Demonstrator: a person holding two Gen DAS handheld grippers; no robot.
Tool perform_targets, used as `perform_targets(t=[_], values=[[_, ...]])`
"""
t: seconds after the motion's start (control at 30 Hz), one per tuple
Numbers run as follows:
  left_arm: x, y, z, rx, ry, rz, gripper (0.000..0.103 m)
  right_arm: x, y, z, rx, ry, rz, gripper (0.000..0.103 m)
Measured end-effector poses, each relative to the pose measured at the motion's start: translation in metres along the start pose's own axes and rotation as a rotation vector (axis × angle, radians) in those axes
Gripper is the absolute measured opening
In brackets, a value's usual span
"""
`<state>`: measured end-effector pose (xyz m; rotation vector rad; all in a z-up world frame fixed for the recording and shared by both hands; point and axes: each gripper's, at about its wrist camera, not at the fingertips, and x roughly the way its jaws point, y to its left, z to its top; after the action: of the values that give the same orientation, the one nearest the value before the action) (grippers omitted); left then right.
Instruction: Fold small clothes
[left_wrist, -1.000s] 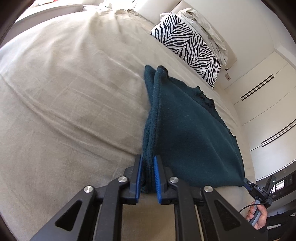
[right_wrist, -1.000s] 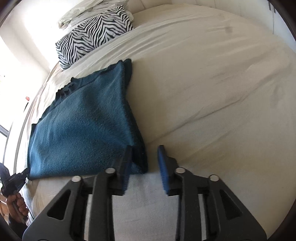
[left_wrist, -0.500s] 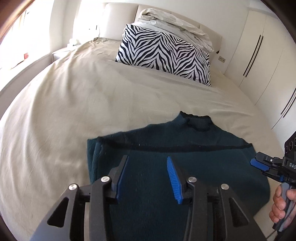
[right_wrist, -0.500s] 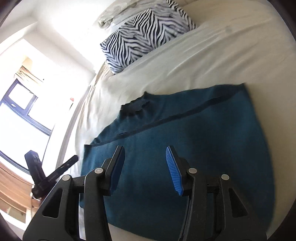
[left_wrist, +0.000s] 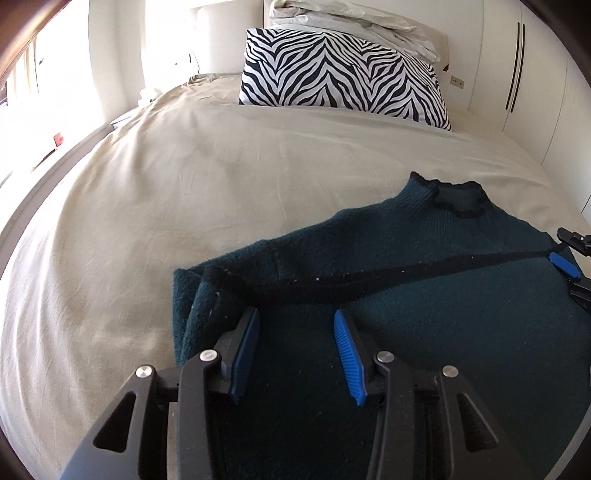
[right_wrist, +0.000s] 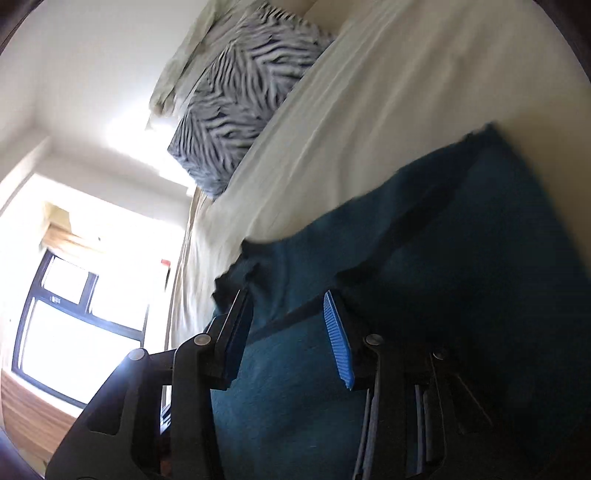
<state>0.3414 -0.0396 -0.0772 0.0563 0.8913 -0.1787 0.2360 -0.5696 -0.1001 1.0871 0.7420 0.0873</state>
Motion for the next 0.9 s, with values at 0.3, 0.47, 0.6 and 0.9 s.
perform_targets(t=[0.3, 0.47, 0.6, 0.9], values=[[0.000, 0.000, -0.002, -0.005, -0.010, -0.003, 0.046, -0.095, -0.027, 0.014, 0.061, -0.174, -0.110, 0.042], [-0.023, -0.002, -0.008, -0.037, -0.003, -0.006, 0.046, -0.076, 0.051, -0.042, -0.102, 0.017, 0.043, 0.042], [-0.074, -0.005, -0.032, -0.153, -0.004, -0.190, 0.053, -0.047, 0.088, -0.114, -0.133, 0.214, 0.177, 0.043], [-0.082, -0.038, -0.099, -0.140, 0.077, -0.323, 0.060, -0.027, 0.053, -0.166, -0.072, 0.314, 0.130, 0.040]])
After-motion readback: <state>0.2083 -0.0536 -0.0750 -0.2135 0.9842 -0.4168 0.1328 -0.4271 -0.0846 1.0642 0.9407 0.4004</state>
